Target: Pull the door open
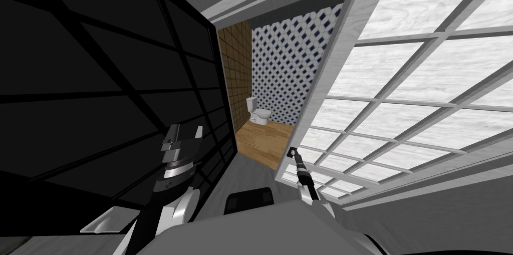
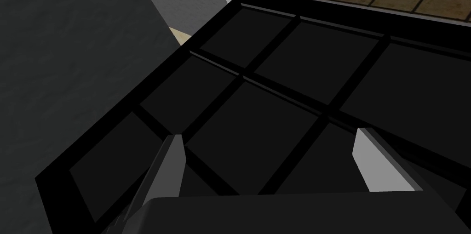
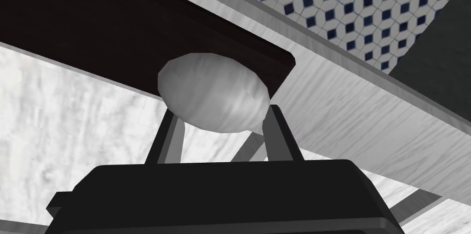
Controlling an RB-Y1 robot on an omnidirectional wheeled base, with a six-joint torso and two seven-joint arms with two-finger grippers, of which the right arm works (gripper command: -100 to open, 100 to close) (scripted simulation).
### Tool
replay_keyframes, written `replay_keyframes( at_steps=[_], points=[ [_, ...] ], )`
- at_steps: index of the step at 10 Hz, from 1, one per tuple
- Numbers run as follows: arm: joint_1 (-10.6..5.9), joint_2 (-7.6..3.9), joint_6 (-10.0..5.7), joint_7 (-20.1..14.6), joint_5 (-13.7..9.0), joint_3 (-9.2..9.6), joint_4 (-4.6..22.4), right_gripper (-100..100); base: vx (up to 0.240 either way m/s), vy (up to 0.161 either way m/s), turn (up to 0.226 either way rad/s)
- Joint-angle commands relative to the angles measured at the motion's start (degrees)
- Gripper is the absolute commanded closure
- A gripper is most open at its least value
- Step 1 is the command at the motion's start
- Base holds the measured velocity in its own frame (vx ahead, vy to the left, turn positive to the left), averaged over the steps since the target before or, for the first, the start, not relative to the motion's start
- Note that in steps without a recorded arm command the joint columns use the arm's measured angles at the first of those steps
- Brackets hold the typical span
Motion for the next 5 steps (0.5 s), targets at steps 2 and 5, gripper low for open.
replay_keyframes(
  at_steps=[2,5],
  points=[
    [-0.24,0.21,-0.01,-3.9,-1.1,1.03,0.4,100,-0.047,-0.016,0.04],
    [-0.37,0.08,0.04,-8.6,-2.7,2.03,0.4,100,-0.039,-0.01,0.031]
  ],
)
